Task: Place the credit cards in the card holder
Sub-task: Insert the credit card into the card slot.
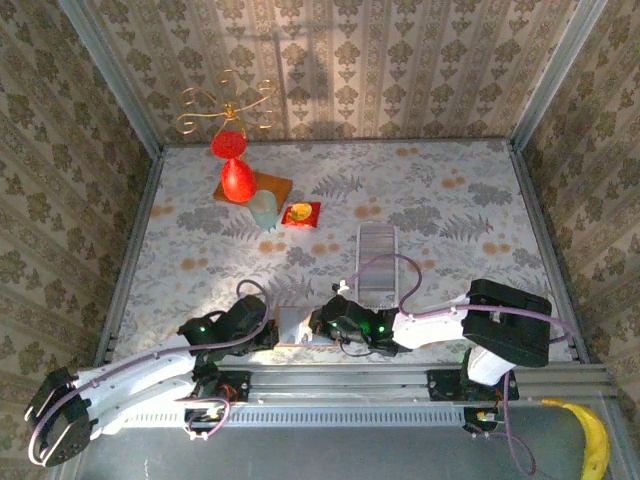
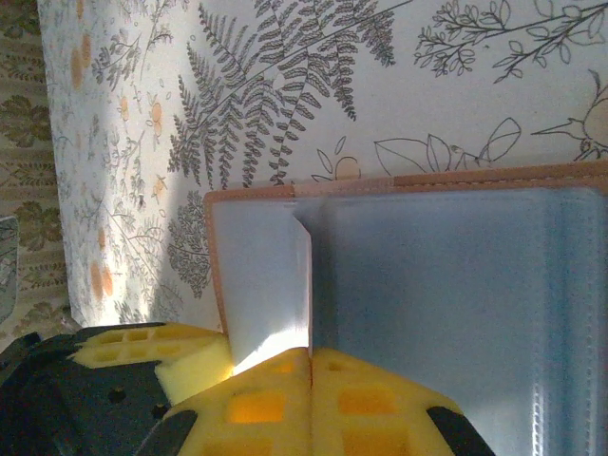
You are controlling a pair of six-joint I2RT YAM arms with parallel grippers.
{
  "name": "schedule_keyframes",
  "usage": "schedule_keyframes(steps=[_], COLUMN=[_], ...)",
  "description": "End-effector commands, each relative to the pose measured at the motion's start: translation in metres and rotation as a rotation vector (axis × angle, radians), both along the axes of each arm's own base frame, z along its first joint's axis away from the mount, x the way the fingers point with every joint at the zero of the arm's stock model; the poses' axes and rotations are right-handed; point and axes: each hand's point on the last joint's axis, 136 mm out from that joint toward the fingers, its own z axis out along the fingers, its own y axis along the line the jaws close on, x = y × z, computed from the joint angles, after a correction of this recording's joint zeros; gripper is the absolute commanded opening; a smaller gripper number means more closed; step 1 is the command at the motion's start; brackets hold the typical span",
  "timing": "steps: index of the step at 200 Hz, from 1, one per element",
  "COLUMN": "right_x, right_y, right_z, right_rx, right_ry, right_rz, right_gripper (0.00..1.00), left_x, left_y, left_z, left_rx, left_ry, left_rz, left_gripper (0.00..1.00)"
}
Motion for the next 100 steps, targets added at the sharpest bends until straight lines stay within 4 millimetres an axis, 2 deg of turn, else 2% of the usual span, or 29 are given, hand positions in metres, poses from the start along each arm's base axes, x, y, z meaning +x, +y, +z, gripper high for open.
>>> schedule_keyframes(steps=[1, 50, 100], right_x=[-0.008, -0.007, -0.006], right_y=[-0.003, -0.001, 0.010], right_z=[-0.016, -0.024, -0.021], right_rx=[-0.054, -0.113, -0.135], right_ry=[0.036, 0.031, 0.021], right_rz=[0.012, 0.037, 0.073], right_gripper=[0.00, 0.08, 0.08], left_x=[-0.001, -0.002, -0.002], left_y=[0.003, 0.002, 0.002], left_z=[-0.007, -0.008, -0.009], left_rx=[0.016, 0.024, 0.027], left_ry=[0.009, 0.012, 0.014], left_rz=[0.013, 0.008, 0.009], left_gripper=[0.02, 0.00, 0.00])
